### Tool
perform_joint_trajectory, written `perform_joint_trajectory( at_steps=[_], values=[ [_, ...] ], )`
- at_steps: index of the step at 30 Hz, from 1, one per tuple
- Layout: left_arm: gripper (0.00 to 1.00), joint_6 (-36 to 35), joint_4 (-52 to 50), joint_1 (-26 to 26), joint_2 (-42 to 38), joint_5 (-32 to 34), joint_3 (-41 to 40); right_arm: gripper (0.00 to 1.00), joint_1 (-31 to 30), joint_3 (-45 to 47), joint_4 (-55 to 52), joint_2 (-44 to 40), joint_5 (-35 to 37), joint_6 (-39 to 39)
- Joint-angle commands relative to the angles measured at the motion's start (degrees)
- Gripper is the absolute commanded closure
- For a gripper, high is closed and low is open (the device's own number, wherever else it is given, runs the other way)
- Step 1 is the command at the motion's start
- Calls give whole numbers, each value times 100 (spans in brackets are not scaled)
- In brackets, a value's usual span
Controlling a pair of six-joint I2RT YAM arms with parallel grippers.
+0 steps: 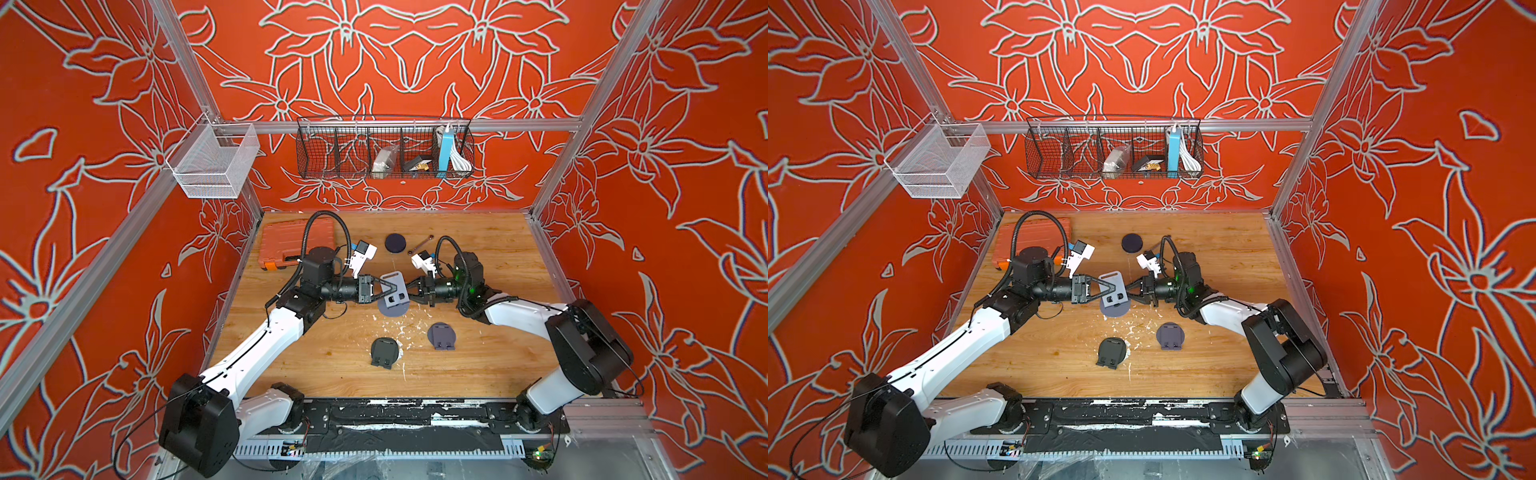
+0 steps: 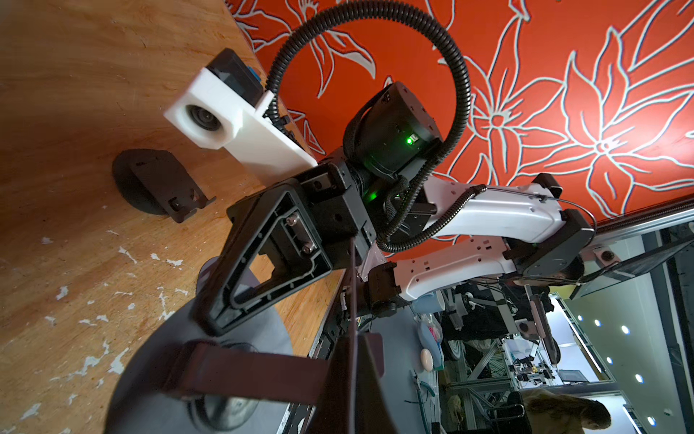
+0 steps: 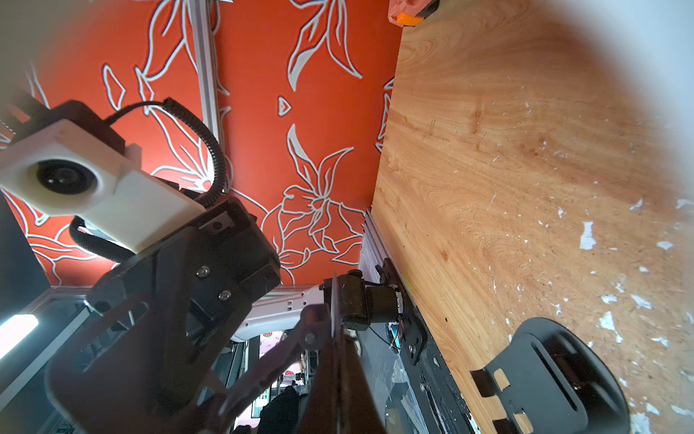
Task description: Open the phone stand
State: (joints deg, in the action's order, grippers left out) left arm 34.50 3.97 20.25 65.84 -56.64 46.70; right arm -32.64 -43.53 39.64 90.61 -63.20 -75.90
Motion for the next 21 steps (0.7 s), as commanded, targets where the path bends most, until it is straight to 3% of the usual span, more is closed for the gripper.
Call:
perform_joint_trajectory(
  at_steps=[1,9,21],
  values=[
    [100,-536,-165,-21,-10,109,339,100,-16,85,205,-42,-188,-70],
    [100,-1324,-414,-246,517,-102,1231,100,-68,461,7,-139,-387,81],
    [100,-1864,-168,-522,956,-396,1530,100,-95,744,387,4,-526,-121]
  ],
)
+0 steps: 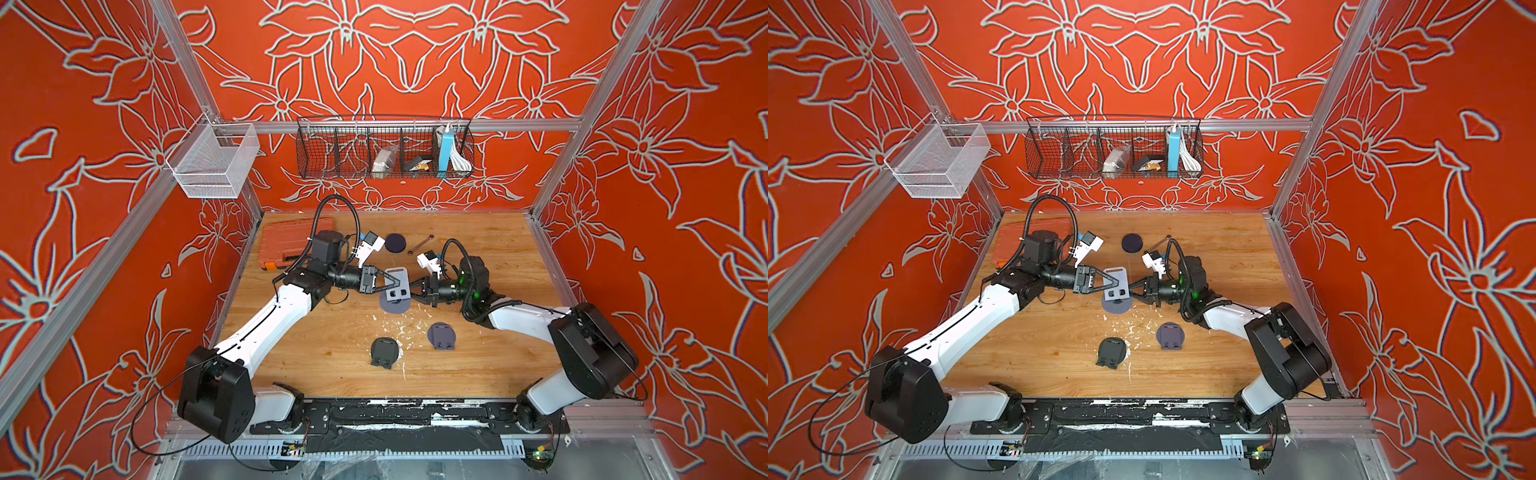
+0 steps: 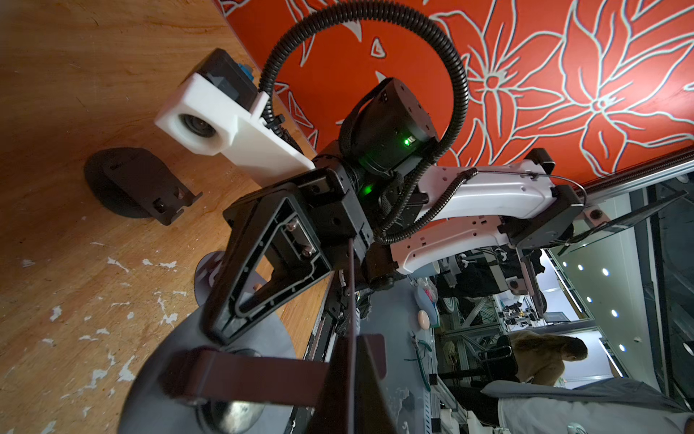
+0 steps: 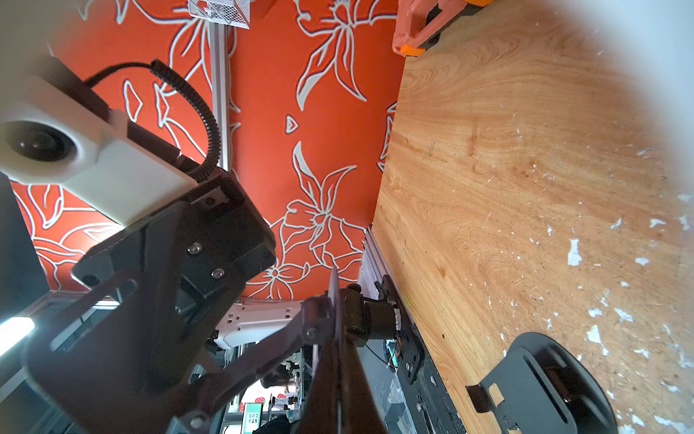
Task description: Open the phone stand
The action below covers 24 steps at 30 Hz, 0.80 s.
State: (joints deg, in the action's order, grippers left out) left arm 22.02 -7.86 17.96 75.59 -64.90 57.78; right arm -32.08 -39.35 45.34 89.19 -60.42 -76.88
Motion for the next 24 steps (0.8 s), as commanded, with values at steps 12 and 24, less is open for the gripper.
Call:
perform_joint_trajectory(
  at_steps=[12,24],
  values=[
    [100,-604,1437,-326,-37,564,189,100,-190,528,1813,1094,-892,-1205],
    [100,-756,1316,-350,-25,346,148,100,-203,655,2201,1649,-901,-1391]
  ],
)
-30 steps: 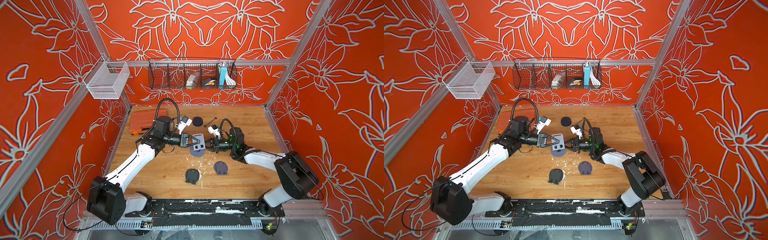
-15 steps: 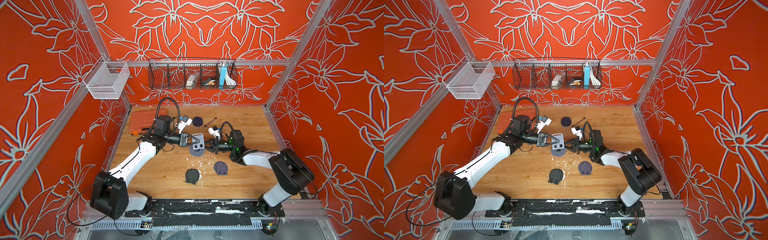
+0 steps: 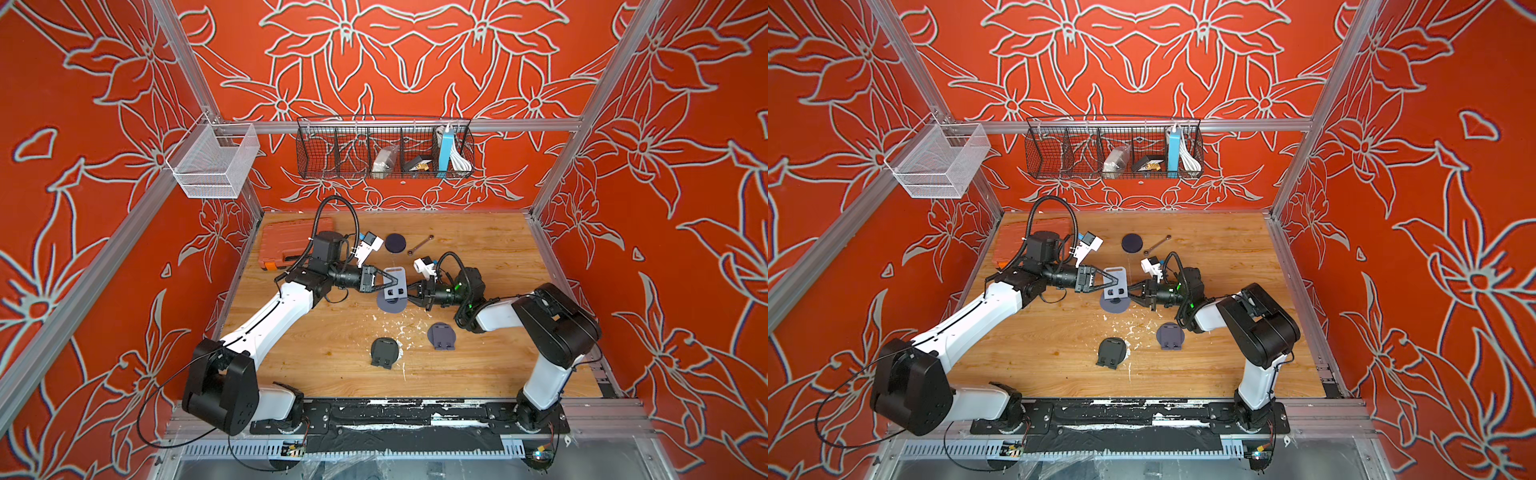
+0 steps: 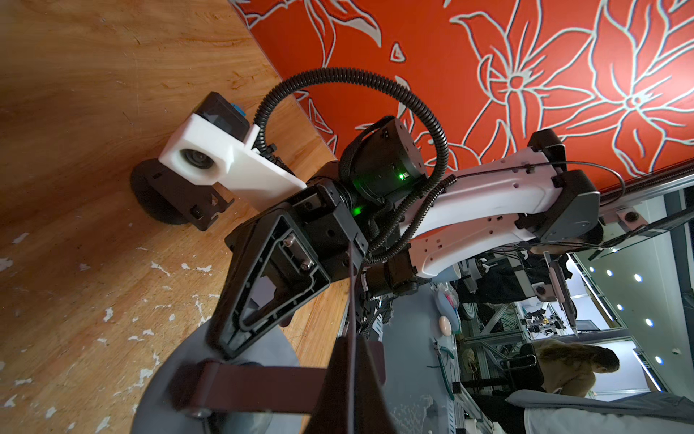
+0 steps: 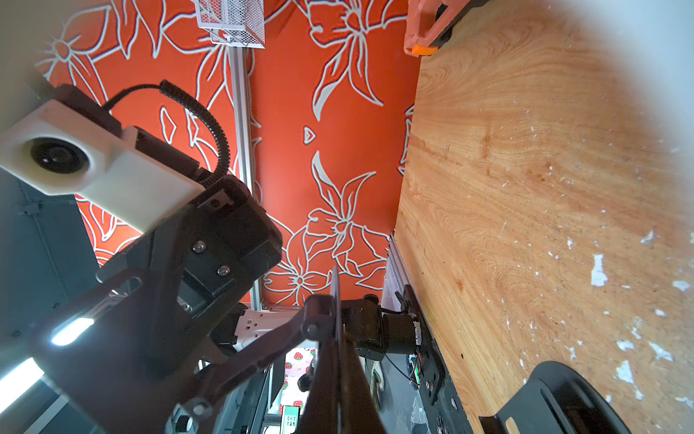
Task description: Open the phone stand
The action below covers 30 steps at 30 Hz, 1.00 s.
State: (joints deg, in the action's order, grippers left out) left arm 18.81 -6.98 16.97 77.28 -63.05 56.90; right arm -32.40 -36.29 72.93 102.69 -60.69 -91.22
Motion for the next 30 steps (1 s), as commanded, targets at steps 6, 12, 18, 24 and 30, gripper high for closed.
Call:
perform_joint_trajectory(
  at_steps=[6,12,18,24,30],
  values=[
    [100,-536,940,-206,-123,38,155,100,-111,54,-1098,381,-881,405],
    [100,-494,774,-67,136,-81,35,99,294,-918,-4177,-31,-633,2404],
    [100,-291,1049,-69,406,-138,138,79,844,-1084,-4718,-338,-631,2803],
    [100,-376,1007,-62,946,-225,299,67,1295,-1110,-5334,-681,-448,3279],
    [100,-1044,209,-73,2203,-275,1270,68,1597,-1171,-6305,-1006,-89,3918]
  ],
)
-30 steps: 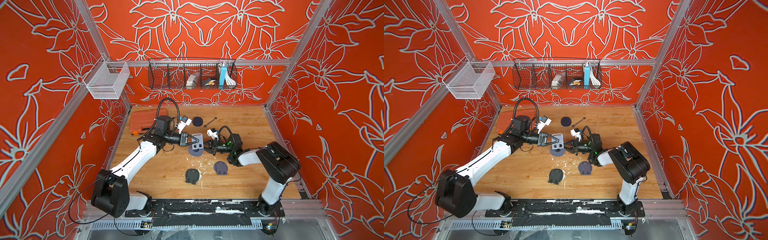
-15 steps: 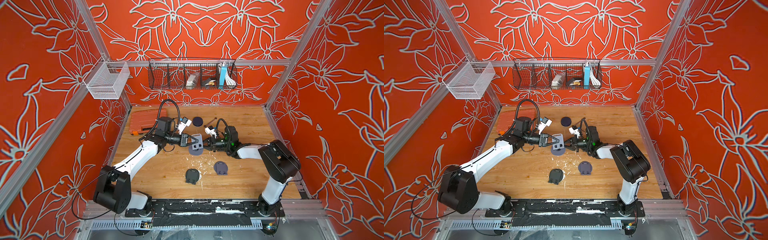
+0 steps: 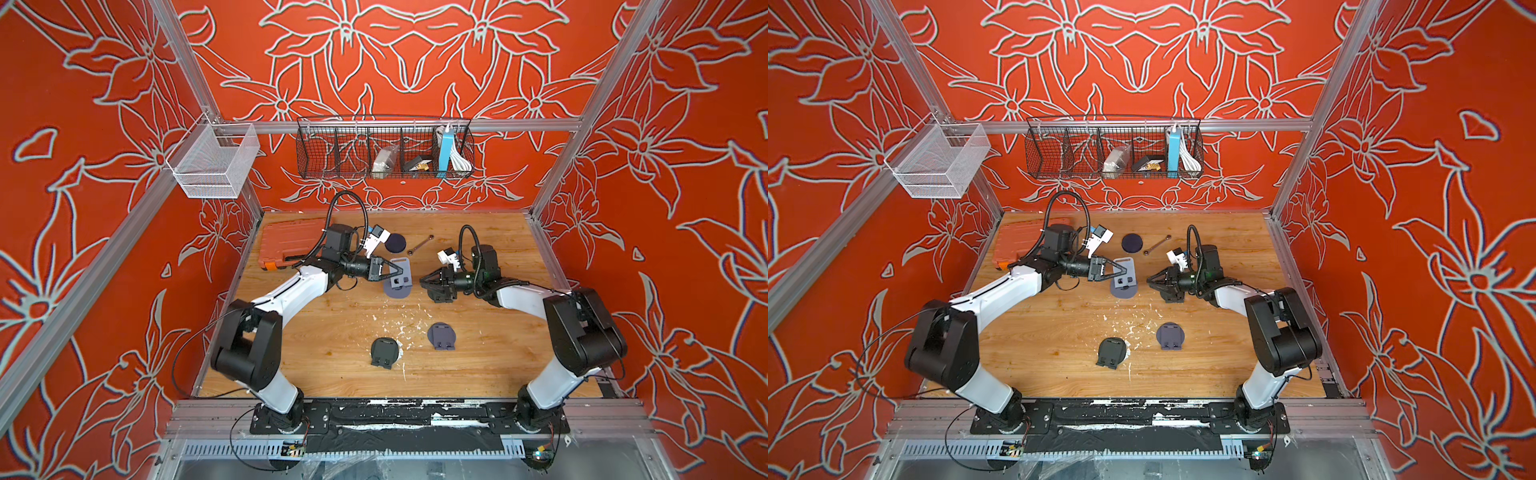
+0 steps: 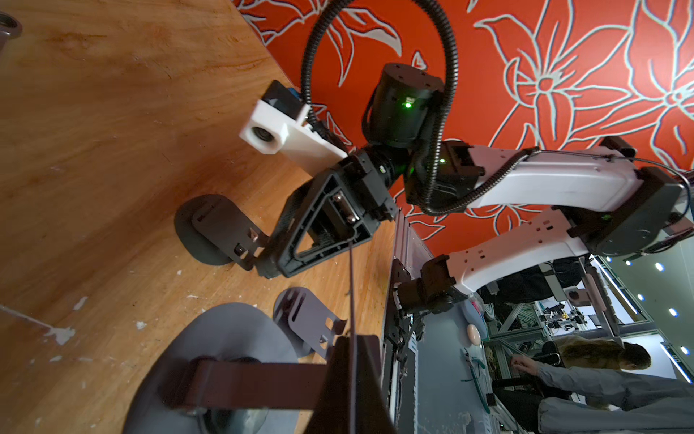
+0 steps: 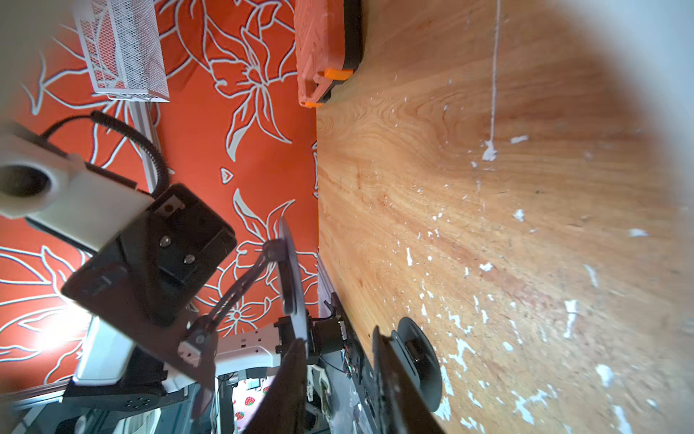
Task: Open the phone stand
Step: Open the phone stand, then place the phone stand at the center of the board.
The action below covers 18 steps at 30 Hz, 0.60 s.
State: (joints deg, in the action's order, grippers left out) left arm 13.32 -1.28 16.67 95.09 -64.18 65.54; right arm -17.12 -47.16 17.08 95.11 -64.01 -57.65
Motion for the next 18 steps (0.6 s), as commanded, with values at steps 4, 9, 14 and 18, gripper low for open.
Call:
perform_joint_trajectory(
  at_steps=[4,9,14,18],
  values=[
    [100,-822,-730,-96,1152,-184,950,69,75,-257,-2004,-838,787,1487],
    [100,-1130,-1236,-154,1825,-329,1622,69,95,-428,-2942,-1406,1265,2120],
    [100,-1987,-2503,-305,2404,-484,2318,68,113,-461,-3396,-1756,1665,2413],
    [100,-2088,-2632,-511,2506,-424,2244,67,112,-455,-3638,-1894,1904,2573]
  ],
)
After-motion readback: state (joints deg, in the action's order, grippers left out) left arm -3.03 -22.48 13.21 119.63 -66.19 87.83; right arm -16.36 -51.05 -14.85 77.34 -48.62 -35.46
